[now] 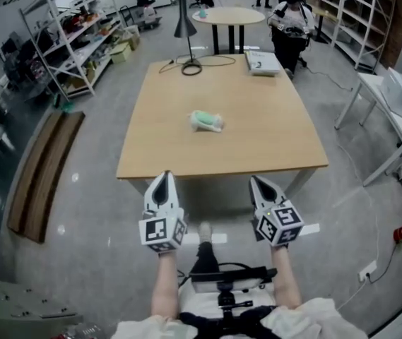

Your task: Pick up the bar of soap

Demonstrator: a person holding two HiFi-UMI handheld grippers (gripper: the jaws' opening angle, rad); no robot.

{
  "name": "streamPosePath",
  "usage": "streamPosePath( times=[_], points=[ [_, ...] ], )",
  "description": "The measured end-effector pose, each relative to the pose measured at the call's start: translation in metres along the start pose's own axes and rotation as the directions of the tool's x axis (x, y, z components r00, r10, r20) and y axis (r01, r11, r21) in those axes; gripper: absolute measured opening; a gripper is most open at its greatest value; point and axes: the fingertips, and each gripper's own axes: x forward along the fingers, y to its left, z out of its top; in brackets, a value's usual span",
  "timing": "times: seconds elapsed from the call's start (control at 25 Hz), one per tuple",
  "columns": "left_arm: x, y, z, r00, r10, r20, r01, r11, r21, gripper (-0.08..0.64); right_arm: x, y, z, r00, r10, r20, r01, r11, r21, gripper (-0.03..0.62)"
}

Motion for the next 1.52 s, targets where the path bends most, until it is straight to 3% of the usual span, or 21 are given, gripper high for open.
streamPosePath(
  times=[0.2,0.28,0.36,0.48,0.64,0.76,0.92,1.08,1.16,1.24,1.52],
  points=[
    [0.128,0.057,-0.001,1.0,-0.022,0.009,0.022,1.0,-0.004,0.0,0.137,-0.034,0.026,1.0,-0.011,-0.022,0.01,0.999,-0.048,0.005],
    [0.172,0.076,0.009,0.998,-0.042,0.047,0.042,0.999,0.004,0.0,0.188,-0.048,0.039,0.998,-0.055,0.006,0.056,0.991,-0.122,0.005],
    [0.207,0.094,0.012,0.996,-0.06,0.07,0.059,0.998,0.015,0.0,0.227,-0.06,0.048,0.993,-0.111,0.045,0.117,0.975,-0.191,0.005],
    [0.251,0.116,0.005,0.997,-0.06,0.057,0.06,0.998,0.004,0.0,0.266,-0.072,0.061,0.99,-0.125,0.066,0.136,0.971,-0.197,0.005],
    [0.288,0.126,-0.007,0.998,-0.067,0.019,0.067,0.998,-0.001,0.0,0.298,-0.087,0.064,0.995,-0.092,0.038,0.097,0.979,-0.179,0.005],
    [0.305,0.13,-0.013,0.997,-0.076,0.015,0.076,0.997,-0.003,0.0,0.322,-0.094,0.06,0.998,-0.053,0.013,0.055,0.973,-0.226,0.005],
    [0.321,0.14,-0.032,0.998,-0.054,-0.023,0.054,0.998,-0.031,0.0,0.35,-0.08,0.038,0.988,0.121,-0.094,-0.142,0.954,-0.265,0.005],
    [0.34,0.128,-0.05,0.993,-0.103,-0.057,0.102,0.995,-0.021,0.0,0.376,-0.071,0.012,0.947,0.24,-0.212,-0.296,0.907,-0.298,0.009],
    [0.351,0.126,-0.062,0.991,-0.104,-0.088,0.102,0.994,-0.027,0.0,0.391,-0.068,-0.003,0.916,0.282,-0.284,-0.362,0.886,-0.289,0.152],
    [0.36,0.122,-0.077,0.985,-0.116,-0.13,0.114,0.993,-0.025,0.0,0.406,-0.066,-0.02,0.87,0.327,-0.369,-0.439,0.855,-0.276,0.219],
    [0.387,0.13,-0.112,0.973,-0.094,-0.212,0.09,0.996,-0.027,0.0,0.45,-0.082,-0.084,0.678,0.363,-0.64,-0.645,0.71,-0.281,0.252]
  ],
)
